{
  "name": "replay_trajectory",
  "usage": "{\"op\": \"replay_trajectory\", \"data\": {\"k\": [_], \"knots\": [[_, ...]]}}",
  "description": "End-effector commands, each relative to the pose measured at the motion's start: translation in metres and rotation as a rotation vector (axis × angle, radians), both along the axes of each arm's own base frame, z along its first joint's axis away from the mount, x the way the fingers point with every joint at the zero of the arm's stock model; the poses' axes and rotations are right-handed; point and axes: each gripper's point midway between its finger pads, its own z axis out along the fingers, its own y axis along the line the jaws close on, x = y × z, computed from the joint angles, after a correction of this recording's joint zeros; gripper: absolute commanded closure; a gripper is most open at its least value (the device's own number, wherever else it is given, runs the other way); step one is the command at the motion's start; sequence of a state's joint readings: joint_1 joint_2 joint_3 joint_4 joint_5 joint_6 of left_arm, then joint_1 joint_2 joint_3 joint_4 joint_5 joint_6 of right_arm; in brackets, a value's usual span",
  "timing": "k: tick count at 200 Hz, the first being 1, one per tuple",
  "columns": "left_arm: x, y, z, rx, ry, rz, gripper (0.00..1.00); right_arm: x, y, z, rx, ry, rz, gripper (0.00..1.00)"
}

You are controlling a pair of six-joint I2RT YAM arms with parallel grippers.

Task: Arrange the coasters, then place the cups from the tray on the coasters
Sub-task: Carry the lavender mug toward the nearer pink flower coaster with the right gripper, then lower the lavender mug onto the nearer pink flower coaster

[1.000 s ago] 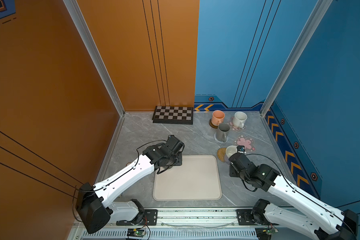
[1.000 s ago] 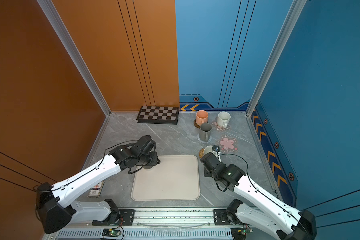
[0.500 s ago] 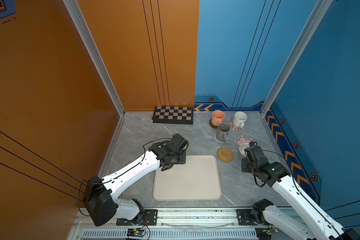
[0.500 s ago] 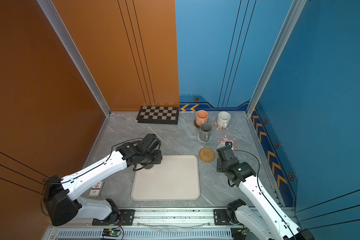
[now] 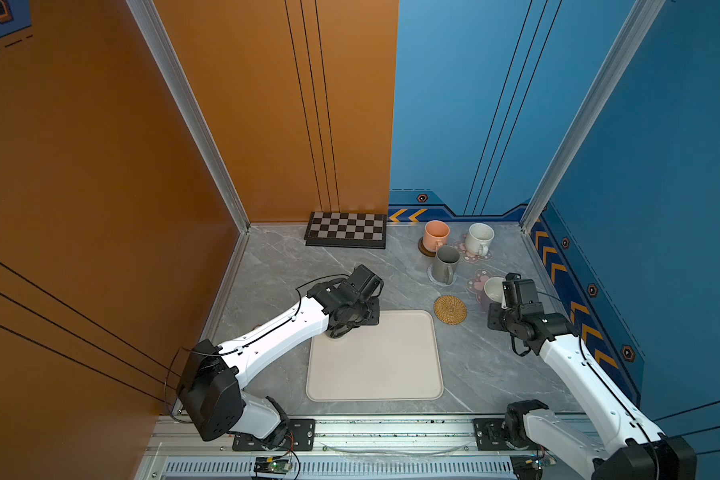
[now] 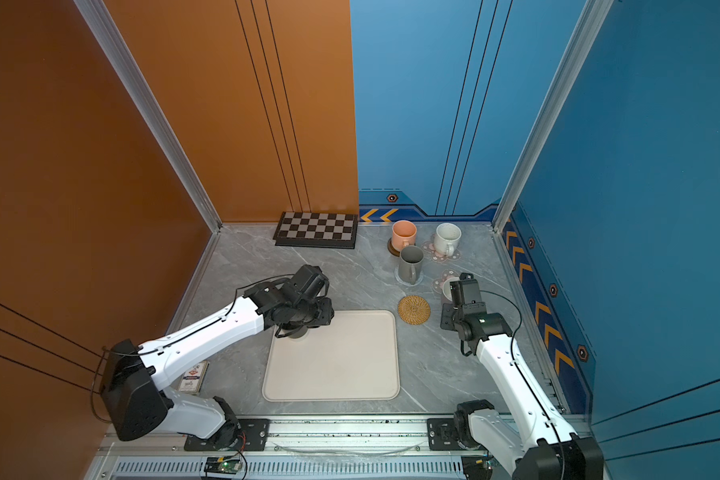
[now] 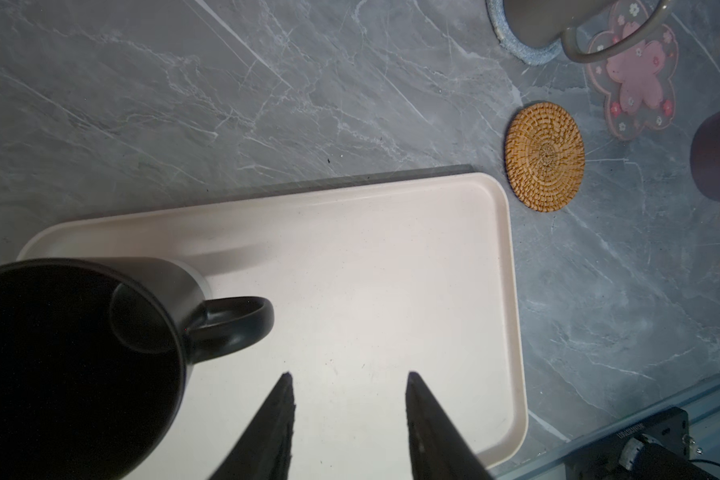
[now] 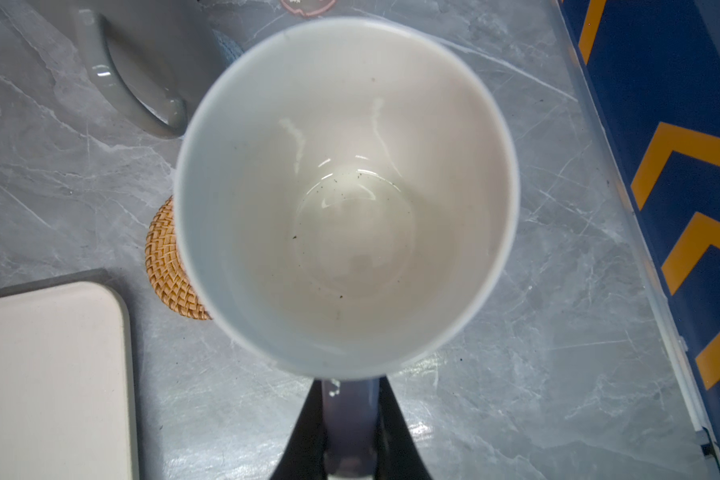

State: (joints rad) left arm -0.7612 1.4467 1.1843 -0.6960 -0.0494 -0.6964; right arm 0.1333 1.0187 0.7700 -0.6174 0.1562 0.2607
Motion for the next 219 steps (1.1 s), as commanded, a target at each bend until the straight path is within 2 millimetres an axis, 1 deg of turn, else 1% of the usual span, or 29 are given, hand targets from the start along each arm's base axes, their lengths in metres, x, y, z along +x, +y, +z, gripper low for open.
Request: {"op": "replay_trajectory", "data": {"k": [1,39,76,110,128,146,161,177,193,219], "knots": [[0.003,-0.008,0.006,-0.025,-0.005,-0.035,0.55,0.031,-0.005,0.021,-0.014,-0.135,0.001,1.00],[0.009,-0.001,0.003,-0.029,0.006,-0.028,0.55,0.048,-0.022,0.015,-0.004,-0.149,-0.033,1.00],[0.019,0.002,-0.001,-0.049,0.017,-0.018,0.55,0.058,-0.037,0.008,0.007,-0.130,-0.052,1.00],[0.029,-0.001,-0.009,-0.058,0.036,-0.017,0.55,0.068,-0.041,0.007,0.005,-0.143,-0.019,1.00],[0.034,-0.007,-0.012,-0.064,0.044,-0.022,0.55,0.075,-0.044,0.005,0.008,-0.140,-0.001,1.00],[0.039,-0.014,-0.016,-0.071,0.053,-0.034,0.56,0.083,-0.042,0.003,0.035,-0.131,0.028,1.00],[0.044,-0.019,-0.017,-0.077,0.057,-0.041,0.56,0.088,-0.041,0.003,0.029,-0.130,0.047,1.00],[0.049,-0.023,-0.017,-0.082,0.055,-0.047,0.56,0.092,-0.045,0.003,0.011,-0.132,0.045,1.00],[0.054,-0.024,-0.016,-0.083,0.049,-0.051,0.56,0.096,-0.048,0.002,0.018,-0.135,0.046,1.00],[0.062,-0.023,-0.021,-0.085,0.058,-0.045,0.56,0.102,-0.050,0.001,0.020,-0.131,0.059,1.00]]}}
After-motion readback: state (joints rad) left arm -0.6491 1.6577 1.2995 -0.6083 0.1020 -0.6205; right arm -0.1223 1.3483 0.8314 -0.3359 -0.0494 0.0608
